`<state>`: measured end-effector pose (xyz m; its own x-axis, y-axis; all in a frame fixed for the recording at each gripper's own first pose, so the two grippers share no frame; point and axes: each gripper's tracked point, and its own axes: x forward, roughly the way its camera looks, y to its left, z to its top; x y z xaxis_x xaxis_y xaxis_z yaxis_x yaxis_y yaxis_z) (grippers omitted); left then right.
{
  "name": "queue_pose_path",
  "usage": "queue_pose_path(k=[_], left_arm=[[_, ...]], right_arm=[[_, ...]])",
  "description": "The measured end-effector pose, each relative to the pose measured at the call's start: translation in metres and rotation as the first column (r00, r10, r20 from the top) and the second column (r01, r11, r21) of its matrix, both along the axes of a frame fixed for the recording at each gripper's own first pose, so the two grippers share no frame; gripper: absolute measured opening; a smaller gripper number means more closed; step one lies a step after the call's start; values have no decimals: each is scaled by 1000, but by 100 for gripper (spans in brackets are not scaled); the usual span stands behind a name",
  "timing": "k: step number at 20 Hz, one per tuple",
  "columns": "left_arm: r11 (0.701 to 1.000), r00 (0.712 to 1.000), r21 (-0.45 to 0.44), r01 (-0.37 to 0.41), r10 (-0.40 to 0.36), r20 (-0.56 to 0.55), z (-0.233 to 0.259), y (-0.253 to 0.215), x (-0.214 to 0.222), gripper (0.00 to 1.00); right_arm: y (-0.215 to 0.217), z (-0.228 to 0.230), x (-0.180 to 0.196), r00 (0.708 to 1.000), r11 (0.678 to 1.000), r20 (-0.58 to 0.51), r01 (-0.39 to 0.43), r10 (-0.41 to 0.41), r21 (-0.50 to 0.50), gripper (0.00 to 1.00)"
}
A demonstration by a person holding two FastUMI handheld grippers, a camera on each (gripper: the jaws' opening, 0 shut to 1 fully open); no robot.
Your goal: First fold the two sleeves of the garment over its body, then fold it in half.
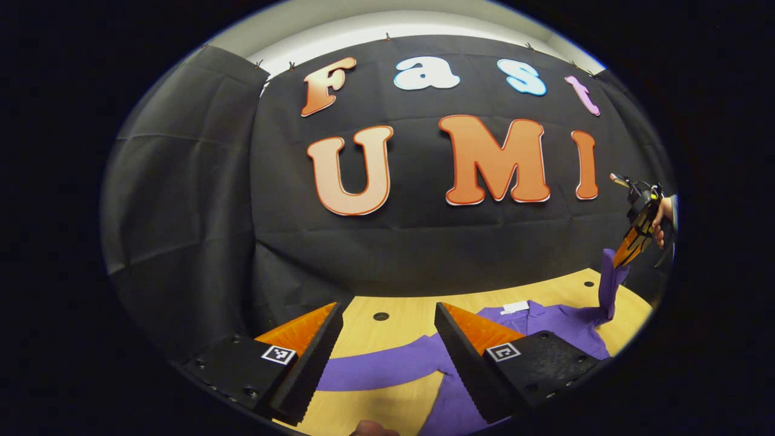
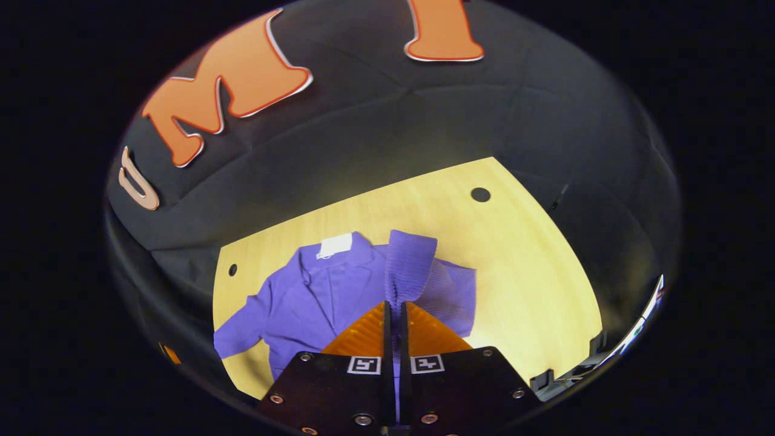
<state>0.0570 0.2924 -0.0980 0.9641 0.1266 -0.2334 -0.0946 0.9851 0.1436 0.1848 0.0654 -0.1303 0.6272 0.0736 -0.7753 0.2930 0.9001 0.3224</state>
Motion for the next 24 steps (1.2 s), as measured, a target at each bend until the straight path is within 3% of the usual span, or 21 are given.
queue_pose_path(k=[8,13,15,18,19,20,21,22,24], left_arm=[[997,997,50,-62,64,-52,-21,81,24,98],[989,980,52,-142,148,-130,-51,133,35,98],[986,976,54,-155,162,-147,-59,146,37,98],[985,966,40,-166,171,-197,-77,162,38,98],[984,958,28,-174,176,-225,-87,168,39,98],[983,949,12,-182,179,-261,-98,172,39,98],[981,934,-7,-193,182,-308,-112,178,38,98],[978,913,-34,-207,181,-366,-128,183,35,98],[965,863,-90,-246,176,-474,-161,193,34,98]], right_arm=[[103,17,21,994,991,40,-109,106,81,4],[148,16,32,992,983,61,-116,108,145,6],[158,24,32,989,978,94,-125,110,166,15],[160,35,32,984,978,144,-126,102,168,46],[156,40,32,981,980,166,-122,96,158,43],[151,44,31,979,983,187,-112,84,145,71],[145,50,32,974,986,212,-105,76,129,56],[140,55,29,970,990,234,-93,65,110,75],[128,66,23,959,995,279,-72,50,69,86]])
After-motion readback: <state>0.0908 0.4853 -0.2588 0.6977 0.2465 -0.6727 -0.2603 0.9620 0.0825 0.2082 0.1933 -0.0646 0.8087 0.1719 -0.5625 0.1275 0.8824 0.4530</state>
